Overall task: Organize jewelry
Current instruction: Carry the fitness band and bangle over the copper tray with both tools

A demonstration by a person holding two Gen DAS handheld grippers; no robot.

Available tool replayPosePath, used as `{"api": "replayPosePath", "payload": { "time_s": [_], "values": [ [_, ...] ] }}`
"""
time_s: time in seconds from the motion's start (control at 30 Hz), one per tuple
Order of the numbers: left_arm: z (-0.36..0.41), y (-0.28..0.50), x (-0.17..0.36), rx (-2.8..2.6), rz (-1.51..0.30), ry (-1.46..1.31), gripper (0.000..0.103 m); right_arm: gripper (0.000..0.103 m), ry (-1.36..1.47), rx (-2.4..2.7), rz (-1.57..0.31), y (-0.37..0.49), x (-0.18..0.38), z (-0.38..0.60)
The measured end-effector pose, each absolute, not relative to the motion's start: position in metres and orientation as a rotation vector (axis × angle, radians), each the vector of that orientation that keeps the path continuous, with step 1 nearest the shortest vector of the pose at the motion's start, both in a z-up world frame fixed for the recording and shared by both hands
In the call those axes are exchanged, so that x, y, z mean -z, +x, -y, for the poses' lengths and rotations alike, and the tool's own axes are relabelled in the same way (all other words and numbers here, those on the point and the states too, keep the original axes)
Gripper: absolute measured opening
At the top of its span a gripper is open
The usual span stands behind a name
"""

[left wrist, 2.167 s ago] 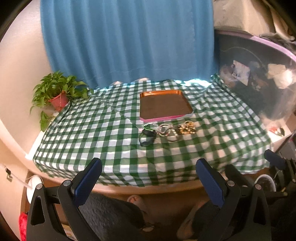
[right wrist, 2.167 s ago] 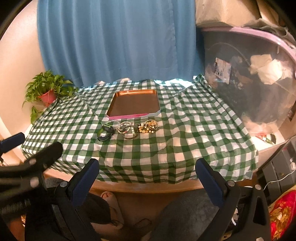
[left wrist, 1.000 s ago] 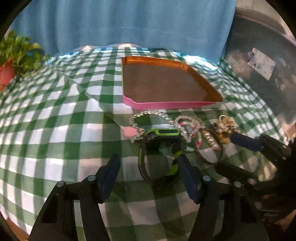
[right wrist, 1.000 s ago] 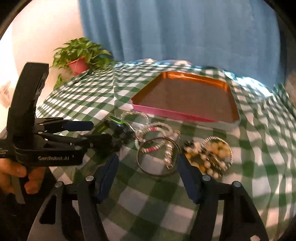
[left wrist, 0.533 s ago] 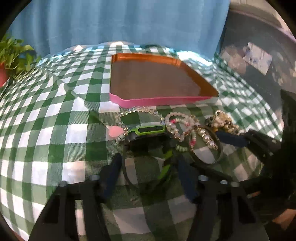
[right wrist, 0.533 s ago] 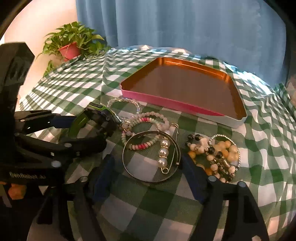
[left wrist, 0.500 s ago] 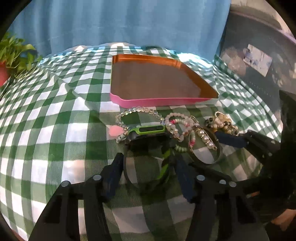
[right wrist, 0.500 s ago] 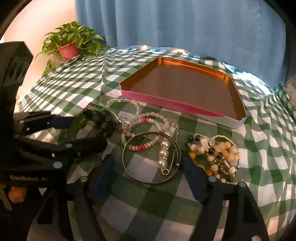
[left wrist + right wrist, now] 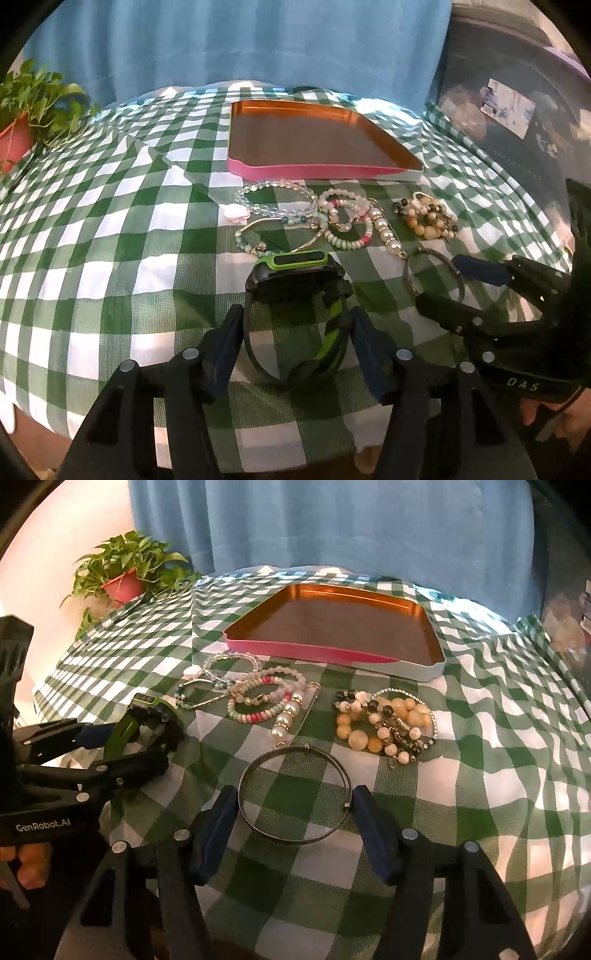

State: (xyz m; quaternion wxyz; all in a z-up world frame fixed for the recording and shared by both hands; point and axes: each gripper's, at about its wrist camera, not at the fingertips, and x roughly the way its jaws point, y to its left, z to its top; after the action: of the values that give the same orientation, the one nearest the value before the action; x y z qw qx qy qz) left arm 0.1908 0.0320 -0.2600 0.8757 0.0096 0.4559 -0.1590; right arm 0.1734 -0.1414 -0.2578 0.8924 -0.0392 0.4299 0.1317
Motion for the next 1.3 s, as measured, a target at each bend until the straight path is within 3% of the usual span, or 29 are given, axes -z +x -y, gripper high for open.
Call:
{"api": "replayPosePath", "payload": {
  "time_s": [0.1, 0.23, 0.27, 0.3, 0.6, 0.9, 1.3],
  "values": [
    [-0.029, 0.194, 0.26, 0.322, -0.946, 0.058, 0.062, 0.076, -0.07, -0.261, -0.891, 0.178, 0.26, 0.142],
    [-0.035, 0.196, 0.257, 0.31, -0.933, 0.012, 0.051, 0.079, -0.103, -0.255, -0.879, 0.185, 0.262, 0.137],
    [-0.035, 0.197, 0.257, 0.31, -0.936, 0.008, 0.05, 0.074, -0.119, -0.249, -0.878, 0.185, 0.262, 0.135],
    [-0.035, 0.198, 0.256, 0.31, -0.94, 0.001, 0.05, 0.059, -0.119, -0.255, -0.87, 0.184, 0.262, 0.135],
    [-0.016, 0.209, 0.24, 0.292, -0.996, 0.002, 0.05, 0.059, -0.053, -0.231, -0.903, 0.183, 0.247, 0.149],
    [0.002, 0.193, 0.184, 0.257, -0.975, 0.029, 0.05, 0.059, 0.071, -0.138, -0.952, 0.165, 0.203, 0.173],
    [0.006, 0.158, 0.081, 0.278, -0.77, 0.044, 0.05, 0.06, 0.004, -0.162, -0.761, 0.128, 0.102, 0.156]
  ]
}}
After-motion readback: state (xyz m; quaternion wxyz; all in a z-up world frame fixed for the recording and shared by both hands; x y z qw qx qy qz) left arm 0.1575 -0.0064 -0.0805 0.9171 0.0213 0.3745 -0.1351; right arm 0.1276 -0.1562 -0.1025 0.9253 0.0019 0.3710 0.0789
